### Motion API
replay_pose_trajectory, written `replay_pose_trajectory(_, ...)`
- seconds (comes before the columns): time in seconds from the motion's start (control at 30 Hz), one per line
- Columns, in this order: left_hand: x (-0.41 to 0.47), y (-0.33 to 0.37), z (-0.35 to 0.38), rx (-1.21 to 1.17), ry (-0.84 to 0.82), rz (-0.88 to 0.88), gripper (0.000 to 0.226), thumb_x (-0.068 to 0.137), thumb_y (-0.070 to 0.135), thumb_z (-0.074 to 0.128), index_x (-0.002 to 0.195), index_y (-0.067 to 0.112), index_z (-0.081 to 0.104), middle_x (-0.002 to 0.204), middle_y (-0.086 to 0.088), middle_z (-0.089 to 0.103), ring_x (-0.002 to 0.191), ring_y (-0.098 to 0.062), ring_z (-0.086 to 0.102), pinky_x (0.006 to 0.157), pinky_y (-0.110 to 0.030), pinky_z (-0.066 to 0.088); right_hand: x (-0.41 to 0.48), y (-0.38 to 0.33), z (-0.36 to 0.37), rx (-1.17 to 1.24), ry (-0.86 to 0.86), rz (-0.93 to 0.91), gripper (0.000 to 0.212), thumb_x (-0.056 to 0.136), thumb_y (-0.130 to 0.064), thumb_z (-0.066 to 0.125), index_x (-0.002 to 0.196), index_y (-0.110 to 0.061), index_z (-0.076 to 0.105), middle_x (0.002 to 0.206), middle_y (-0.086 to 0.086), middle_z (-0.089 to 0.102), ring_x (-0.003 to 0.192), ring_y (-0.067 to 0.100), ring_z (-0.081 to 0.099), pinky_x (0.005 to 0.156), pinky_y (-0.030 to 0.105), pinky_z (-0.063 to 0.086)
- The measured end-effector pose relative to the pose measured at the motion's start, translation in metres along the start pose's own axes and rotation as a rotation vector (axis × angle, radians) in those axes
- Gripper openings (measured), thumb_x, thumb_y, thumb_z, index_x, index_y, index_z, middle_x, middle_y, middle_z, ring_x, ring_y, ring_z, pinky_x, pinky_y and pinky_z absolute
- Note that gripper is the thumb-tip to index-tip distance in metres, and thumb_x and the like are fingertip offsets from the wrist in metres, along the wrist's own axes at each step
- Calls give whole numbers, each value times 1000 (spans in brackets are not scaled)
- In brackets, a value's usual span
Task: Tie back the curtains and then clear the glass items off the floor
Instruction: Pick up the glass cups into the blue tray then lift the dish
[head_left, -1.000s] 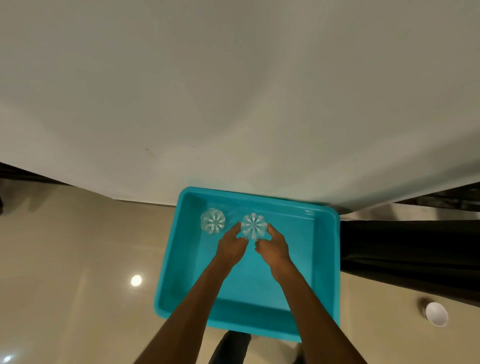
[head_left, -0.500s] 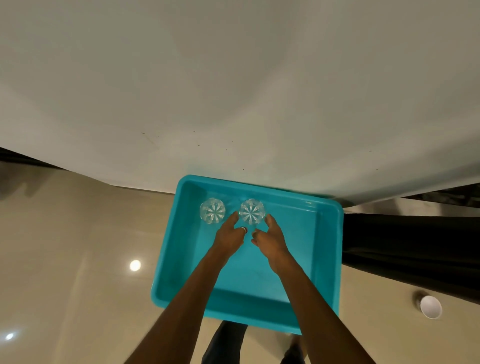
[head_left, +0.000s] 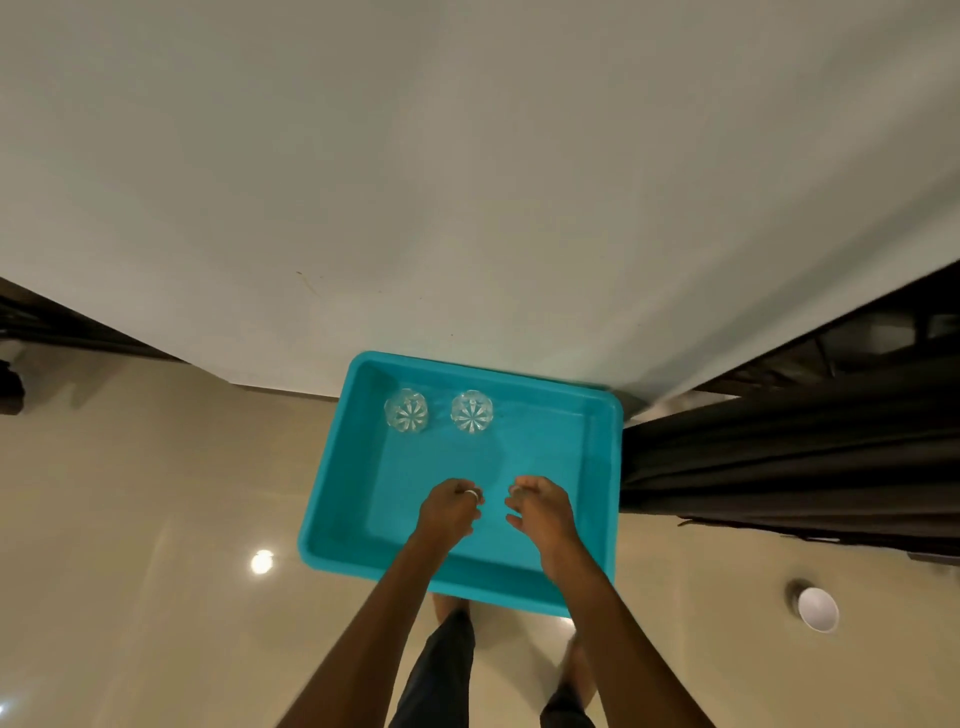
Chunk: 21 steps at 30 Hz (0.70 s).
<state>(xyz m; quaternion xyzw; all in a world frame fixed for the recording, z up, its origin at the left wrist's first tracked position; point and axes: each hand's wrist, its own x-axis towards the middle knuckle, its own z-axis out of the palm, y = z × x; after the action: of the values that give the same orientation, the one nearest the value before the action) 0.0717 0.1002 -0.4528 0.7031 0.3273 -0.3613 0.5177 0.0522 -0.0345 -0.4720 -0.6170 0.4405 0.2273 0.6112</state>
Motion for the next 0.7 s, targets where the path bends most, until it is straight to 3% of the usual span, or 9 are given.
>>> replay_pose_trajectory(0.2, -66, -26, 52, 50, 4, 27, 20, 96, 9, 45, 88, 20, 61, 96, -5, 71, 79, -18, 65, 63, -27, 48, -51, 33, -68, 15, -37, -10, 10, 98, -10, 59, 104, -15, 65, 106, 8, 73, 95, 20, 73, 84, 36, 61)
replay_pose_trajectory(0.3, -99, -41, 82, 42, 17, 56, 17, 97, 8, 46, 96, 12, 63, 93, -6, 70, 78, -20, 64, 64, -29, 48, -79, 51, -109, 33, -22, -6, 13, 94, -9, 65, 106, -12, 67, 106, 9, 73, 93, 22, 74, 76, 33, 61)
replay_pose_trajectory(0.4, -130, -52, 115, -7, 34, 80, 14, 98, 7, 49, 99, 8, 63, 95, -8, 69, 85, -23, 67, 79, -40, 57, -109, 64, -150, 74, -41, -6, 13, 93, -10, 67, 106, -12, 67, 107, 9, 75, 93, 22, 75, 70, 31, 61)
replay_pose_trajectory(0.47, -153, -56, 137, -42, 32, 98, 10, 100, 10, 52, 101, 9, 62, 102, -9, 69, 96, -25, 68, 91, -42, 57, -125, 71, -170, 84, -54, -20, 13, 95, -11, 66, 108, -12, 67, 107, 7, 74, 94, 22, 75, 75, 31, 62)
replay_pose_trajectory(0.6, -193, -61, 171, -113, 11, 113, 14, 101, 11, 49, 95, 15, 61, 99, -7, 68, 93, -25, 66, 75, -33, 54, -148, 75, -199, 111, 13, -2, 13, 96, -6, 63, 107, -11, 67, 106, 10, 74, 96, 26, 73, 89, 39, 61)
replay_pose_trajectory(0.7, -213, -66, 183, -197, -20, 79, 13, 102, 14, 48, 100, 16, 62, 103, -6, 69, 101, -25, 67, 85, -38, 55, -166, 78, -214, 145, 54, -37, 12, 97, -4, 60, 102, -12, 67, 105, 10, 75, 97, 27, 73, 93, 42, 60)
